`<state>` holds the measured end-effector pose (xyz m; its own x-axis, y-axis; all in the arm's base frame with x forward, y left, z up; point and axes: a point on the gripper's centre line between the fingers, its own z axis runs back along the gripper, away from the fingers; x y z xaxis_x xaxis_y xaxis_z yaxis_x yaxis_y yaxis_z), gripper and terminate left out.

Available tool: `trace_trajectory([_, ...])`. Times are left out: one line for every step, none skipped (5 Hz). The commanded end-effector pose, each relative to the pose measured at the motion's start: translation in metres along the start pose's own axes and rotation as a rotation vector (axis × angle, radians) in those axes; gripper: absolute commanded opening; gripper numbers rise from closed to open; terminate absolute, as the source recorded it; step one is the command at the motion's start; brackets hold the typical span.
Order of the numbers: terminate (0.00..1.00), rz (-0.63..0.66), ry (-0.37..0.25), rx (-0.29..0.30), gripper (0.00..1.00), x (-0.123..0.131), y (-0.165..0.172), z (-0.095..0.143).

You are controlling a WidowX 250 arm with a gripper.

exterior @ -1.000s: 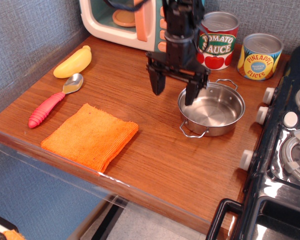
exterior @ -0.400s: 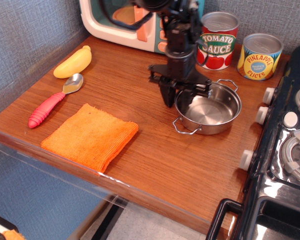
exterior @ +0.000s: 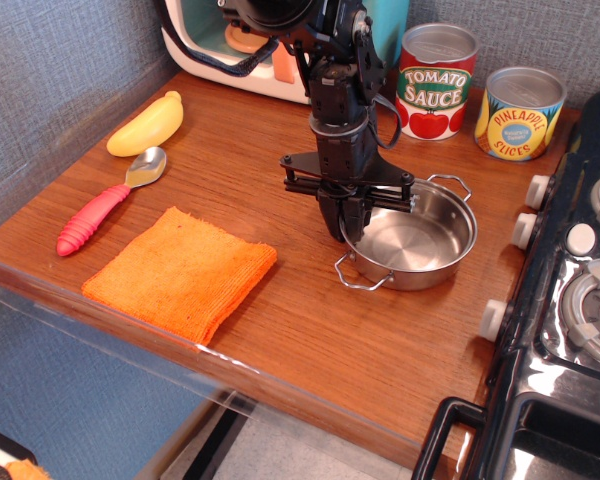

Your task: Place the pot on the orange towel.

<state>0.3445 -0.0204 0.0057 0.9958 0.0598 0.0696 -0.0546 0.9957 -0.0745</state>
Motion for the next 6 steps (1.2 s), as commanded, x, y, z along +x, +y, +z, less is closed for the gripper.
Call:
trace_trajectory([0.00,-0.070,-0.092,-0.005,0.00,-0.004,-0.008,0.070])
trace_trajectory([0.00,-0.063,-0.088,0.009,0.00,-0.035,0.023,0.086])
trace_trajectory([0.00,-0.065,-0.064,0.060,0.00,-0.065,0.060,0.085])
trace_trajectory([0.00,-0.026,-0.021,0.158,0.00,-0.088,0.099,0.078])
trace_trajectory([0.00,0.007,0.009,0.206,0.00,-0.095,0.124,0.069])
trace_trajectory([0.00,0.025,0.011,0.225,0.00,-0.091,0.137,0.066])
